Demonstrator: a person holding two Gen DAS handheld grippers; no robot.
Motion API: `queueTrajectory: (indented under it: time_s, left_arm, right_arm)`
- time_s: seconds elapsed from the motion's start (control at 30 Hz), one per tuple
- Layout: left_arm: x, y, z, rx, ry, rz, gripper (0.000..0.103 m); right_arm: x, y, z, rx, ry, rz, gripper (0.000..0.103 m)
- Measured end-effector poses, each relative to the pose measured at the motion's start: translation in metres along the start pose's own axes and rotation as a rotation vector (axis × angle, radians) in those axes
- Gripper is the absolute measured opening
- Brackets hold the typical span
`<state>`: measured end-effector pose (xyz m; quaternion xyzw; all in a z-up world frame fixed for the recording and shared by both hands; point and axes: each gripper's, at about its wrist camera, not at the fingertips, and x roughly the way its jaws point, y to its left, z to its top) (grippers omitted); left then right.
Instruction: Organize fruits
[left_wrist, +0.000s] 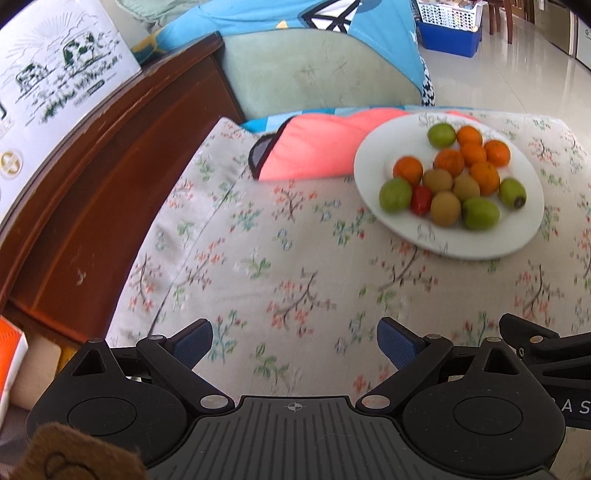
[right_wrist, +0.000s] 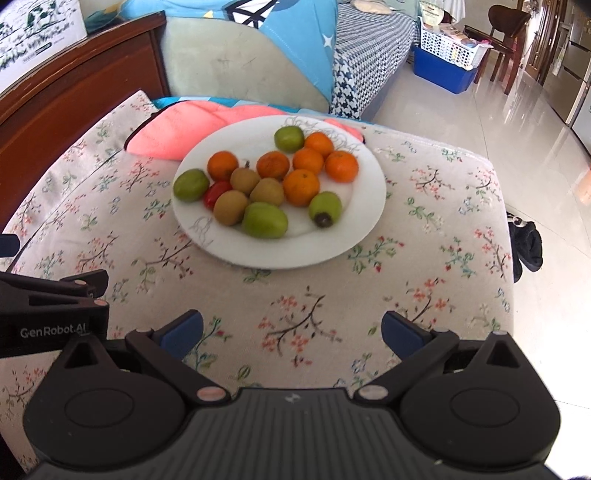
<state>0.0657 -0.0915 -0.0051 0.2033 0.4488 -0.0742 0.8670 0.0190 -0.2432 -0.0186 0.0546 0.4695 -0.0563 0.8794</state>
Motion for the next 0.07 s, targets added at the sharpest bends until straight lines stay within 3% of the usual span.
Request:
queueTrajectory:
  time_s: [0.07]
  left_arm:
    - [-0.0008,0.0037,-0.0085,-0.01,0.012,-0.009,0.096]
  right_arm:
    - [-0.002,0.0036,-0.0084,-0.004,-0.008,0.012,0.102]
